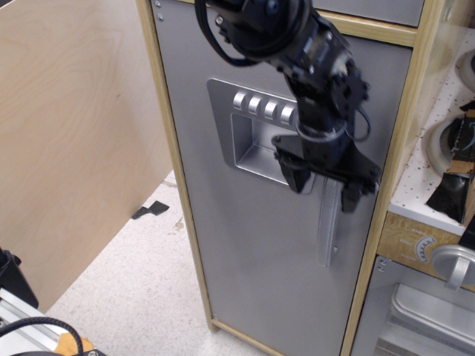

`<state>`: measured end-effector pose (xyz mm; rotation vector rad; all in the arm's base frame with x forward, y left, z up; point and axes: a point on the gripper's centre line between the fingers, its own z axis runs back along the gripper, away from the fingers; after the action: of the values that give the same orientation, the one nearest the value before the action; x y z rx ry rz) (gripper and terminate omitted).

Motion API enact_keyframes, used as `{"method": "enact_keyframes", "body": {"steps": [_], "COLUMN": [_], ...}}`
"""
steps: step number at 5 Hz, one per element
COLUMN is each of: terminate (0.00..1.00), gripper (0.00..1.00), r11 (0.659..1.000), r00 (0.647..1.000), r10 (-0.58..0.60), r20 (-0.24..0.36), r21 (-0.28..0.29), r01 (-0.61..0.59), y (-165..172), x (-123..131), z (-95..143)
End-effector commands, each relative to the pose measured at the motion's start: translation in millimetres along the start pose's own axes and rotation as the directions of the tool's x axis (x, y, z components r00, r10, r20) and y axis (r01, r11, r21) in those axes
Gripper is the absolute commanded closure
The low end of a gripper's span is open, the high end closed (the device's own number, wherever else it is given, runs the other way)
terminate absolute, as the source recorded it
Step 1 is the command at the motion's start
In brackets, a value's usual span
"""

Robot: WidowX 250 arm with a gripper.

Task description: Open fridge

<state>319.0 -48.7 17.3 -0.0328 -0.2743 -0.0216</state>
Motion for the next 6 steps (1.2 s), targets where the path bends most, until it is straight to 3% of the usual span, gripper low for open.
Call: {"method": "enact_keyframes", "body": {"steps": [1, 2, 4, 6], "terminate": [0.0, 0.0, 0.0, 0.0], "gripper": [0.0, 1.0, 1.0, 1.0], "r11": [0.999, 0.998, 0.998, 0.993], "r00": [0.998, 0.997, 0.997, 0.994], "r10": [0.0, 0.025, 0.032, 0.076], "r20": [0.055, 0.077, 0.063, -0.075], "r21": [-0.054, -0.056, -0.054, -0.088], "r01": [0.003, -0.021, -0.028, -0.082], "y": [7, 5, 3, -8], "x": [21, 19, 15, -29], "z": [0, -6, -5, 17]}}
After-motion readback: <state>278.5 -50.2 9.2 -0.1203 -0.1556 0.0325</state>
